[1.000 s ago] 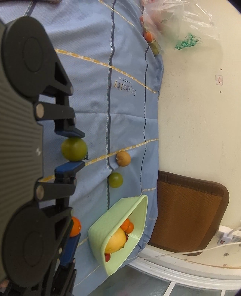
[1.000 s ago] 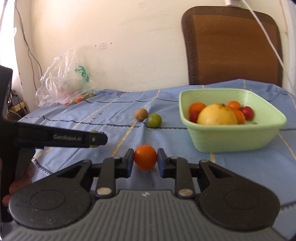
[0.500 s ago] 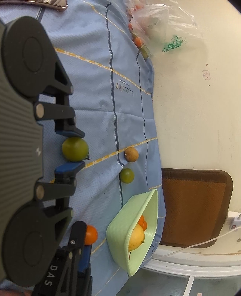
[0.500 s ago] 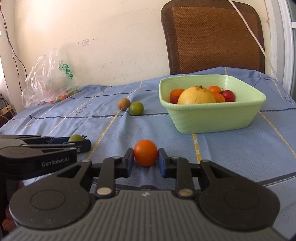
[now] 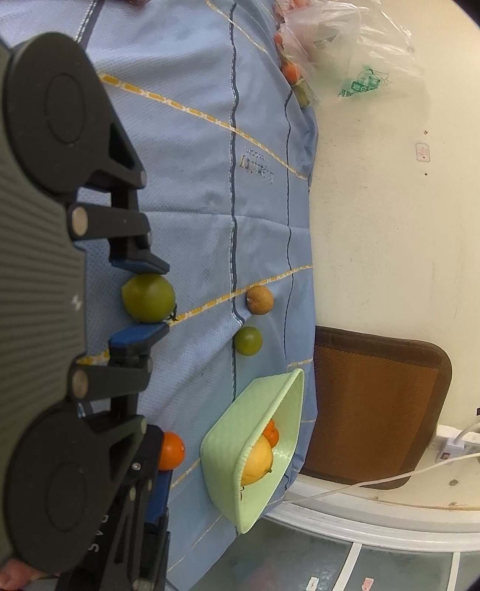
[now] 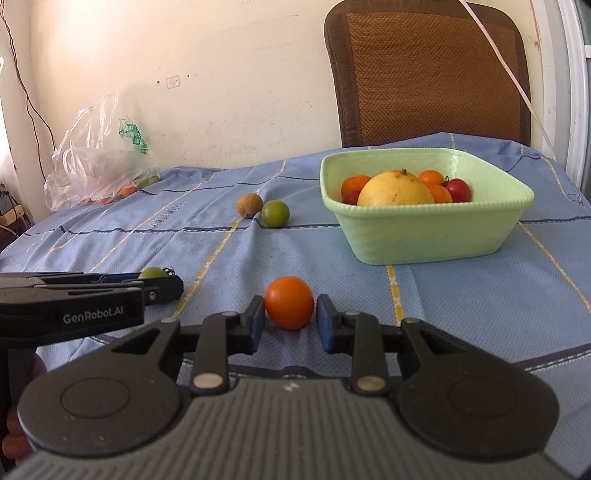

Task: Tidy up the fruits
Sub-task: 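Grasp the green lime with the left gripper while the right grasps the orange tomato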

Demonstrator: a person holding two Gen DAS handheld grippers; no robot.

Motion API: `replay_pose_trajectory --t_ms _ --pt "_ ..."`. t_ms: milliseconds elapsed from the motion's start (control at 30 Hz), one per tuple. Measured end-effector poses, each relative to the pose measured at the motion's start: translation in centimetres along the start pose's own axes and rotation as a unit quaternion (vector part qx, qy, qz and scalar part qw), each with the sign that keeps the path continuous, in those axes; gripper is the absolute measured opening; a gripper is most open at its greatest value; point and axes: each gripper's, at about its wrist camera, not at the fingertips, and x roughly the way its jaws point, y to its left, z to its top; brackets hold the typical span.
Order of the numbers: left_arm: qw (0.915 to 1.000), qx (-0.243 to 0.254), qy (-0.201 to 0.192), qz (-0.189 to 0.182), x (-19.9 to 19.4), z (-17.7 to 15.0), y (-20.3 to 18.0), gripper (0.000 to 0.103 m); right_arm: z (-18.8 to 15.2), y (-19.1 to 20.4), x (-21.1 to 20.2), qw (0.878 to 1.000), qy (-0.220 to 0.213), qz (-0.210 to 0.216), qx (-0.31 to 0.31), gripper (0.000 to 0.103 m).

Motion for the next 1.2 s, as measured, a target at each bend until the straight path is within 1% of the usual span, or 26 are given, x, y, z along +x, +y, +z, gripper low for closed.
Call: replay_pose_trajectory --t_ms 367,467,633,800,1200 --pt "0.9999 -0.002 -0.004 -0.009 -0.30 -0.12 0.22 0.028 0.00 0.13 -0.07 1.000 0.000 0.000 0.000 0.035" --pt "0.9999 0.000 -0.007 -0.014 -0.44 -0.18 0.19 0.028 0.02 0.14 -0.22 1.000 -0.005 0.002 -0.002 0.042" --pt "0.9998 0.006 -0.007 -0.015 -0.46 -0.24 -0.09 0.028 0.03 0.13 -0.30 1.000 -0.006 0.002 0.000 0.042" --pt "0.9998 0.003 0.003 -0.019 -0.15 -0.11 0.03 0.029 0.04 0.21 -0.19 1.000 -0.002 0.001 -0.002 0.042" --pt "0.9997 0.008 0.003 -0.024 -0.63 -0.50 0.02 0.029 0.07 0.19 -0.19 1.000 -0.003 0.004 -0.002 0.042"
